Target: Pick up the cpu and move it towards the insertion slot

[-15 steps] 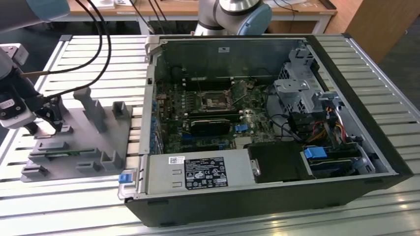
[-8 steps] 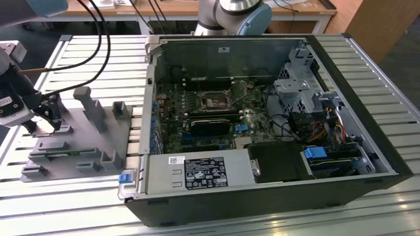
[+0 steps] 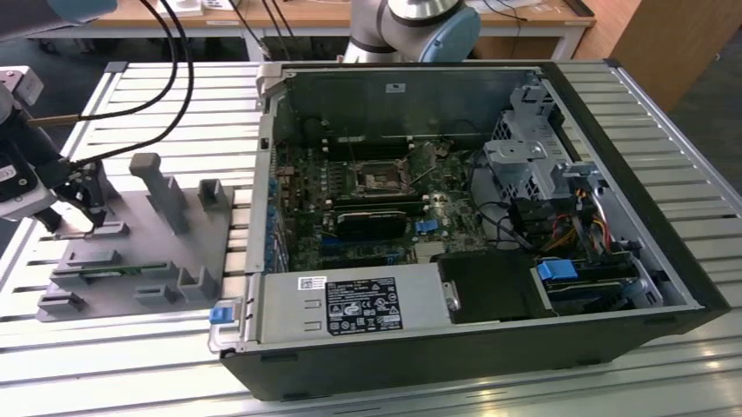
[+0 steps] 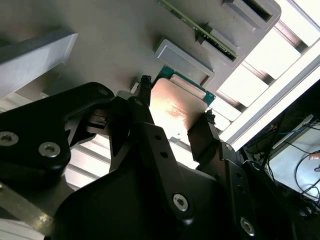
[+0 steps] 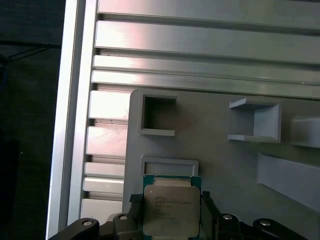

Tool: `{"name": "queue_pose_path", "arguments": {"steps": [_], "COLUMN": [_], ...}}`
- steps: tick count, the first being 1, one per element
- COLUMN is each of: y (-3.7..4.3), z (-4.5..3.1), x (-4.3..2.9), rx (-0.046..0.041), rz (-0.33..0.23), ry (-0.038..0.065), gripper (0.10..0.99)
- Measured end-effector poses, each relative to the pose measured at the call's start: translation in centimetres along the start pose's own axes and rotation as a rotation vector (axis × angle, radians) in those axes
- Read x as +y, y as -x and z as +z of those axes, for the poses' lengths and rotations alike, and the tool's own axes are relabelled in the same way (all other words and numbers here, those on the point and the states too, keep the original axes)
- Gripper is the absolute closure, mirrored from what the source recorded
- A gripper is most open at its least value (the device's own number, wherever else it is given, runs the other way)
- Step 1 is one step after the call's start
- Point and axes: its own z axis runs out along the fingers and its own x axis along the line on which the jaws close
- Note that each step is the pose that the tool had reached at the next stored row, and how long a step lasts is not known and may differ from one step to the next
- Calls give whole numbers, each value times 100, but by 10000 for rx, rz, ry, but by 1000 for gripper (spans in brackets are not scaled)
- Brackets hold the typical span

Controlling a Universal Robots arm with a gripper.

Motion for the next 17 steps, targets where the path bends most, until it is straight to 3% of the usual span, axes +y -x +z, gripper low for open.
{"name": "queue_pose_path", "arguments": {"steps": [17], "y": [1], "z": [-188], "x": [15], "rx": [0], "rz": [0], "ry": [0], "gripper": [541]}}
